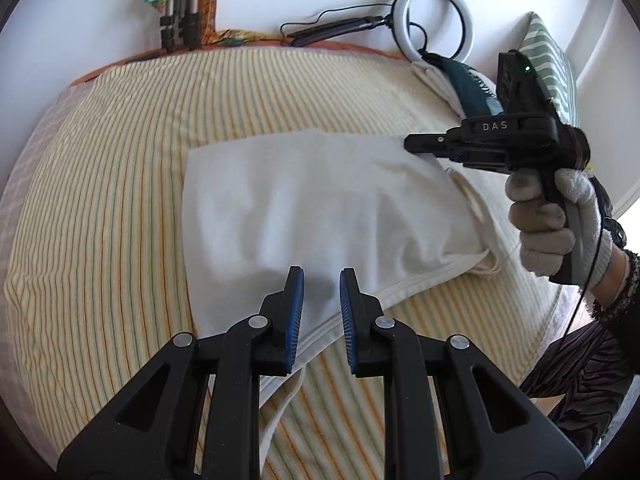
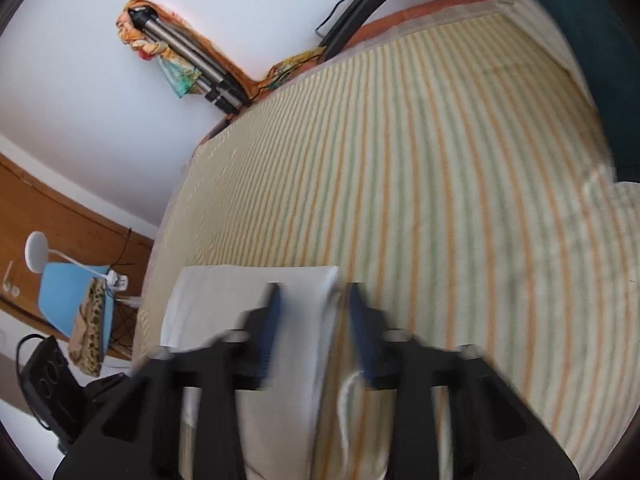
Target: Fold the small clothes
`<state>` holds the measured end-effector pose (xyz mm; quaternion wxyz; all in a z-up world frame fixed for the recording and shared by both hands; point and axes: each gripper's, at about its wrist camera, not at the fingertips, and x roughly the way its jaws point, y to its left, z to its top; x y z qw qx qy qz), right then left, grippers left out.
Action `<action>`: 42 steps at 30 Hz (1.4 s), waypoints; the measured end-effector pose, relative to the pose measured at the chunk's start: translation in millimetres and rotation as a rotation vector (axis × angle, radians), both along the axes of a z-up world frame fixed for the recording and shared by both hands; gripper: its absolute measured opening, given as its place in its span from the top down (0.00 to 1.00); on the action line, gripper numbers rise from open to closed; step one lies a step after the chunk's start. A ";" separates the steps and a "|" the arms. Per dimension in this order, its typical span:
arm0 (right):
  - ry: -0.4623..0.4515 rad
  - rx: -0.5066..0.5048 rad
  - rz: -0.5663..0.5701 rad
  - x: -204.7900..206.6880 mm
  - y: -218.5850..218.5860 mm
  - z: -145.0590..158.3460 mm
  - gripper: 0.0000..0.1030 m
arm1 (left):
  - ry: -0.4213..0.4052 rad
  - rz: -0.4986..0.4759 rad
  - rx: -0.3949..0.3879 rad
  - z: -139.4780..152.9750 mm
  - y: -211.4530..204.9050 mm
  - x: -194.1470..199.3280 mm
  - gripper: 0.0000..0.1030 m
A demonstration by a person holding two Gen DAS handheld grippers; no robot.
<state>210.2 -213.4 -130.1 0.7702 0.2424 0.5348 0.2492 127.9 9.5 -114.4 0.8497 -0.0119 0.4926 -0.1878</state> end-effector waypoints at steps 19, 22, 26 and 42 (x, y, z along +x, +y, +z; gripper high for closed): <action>-0.185 -0.263 0.062 -41.6 14.6 38.8 0.96 | -0.030 0.038 -0.024 8.1 21.6 -13.2 0.84; -0.191 -0.263 0.162 -70.2 19.1 44.0 0.96 | -0.027 0.070 -0.025 8.5 33.6 -11.7 0.84; -0.156 -0.296 0.277 -106.6 26.4 34.8 0.96 | -0.012 0.106 -0.027 6.4 45.6 -9.4 0.84; -0.186 -0.077 0.205 -118.5 -21.9 57.9 0.63 | 0.061 0.243 -0.224 6.4 88.1 13.5 0.61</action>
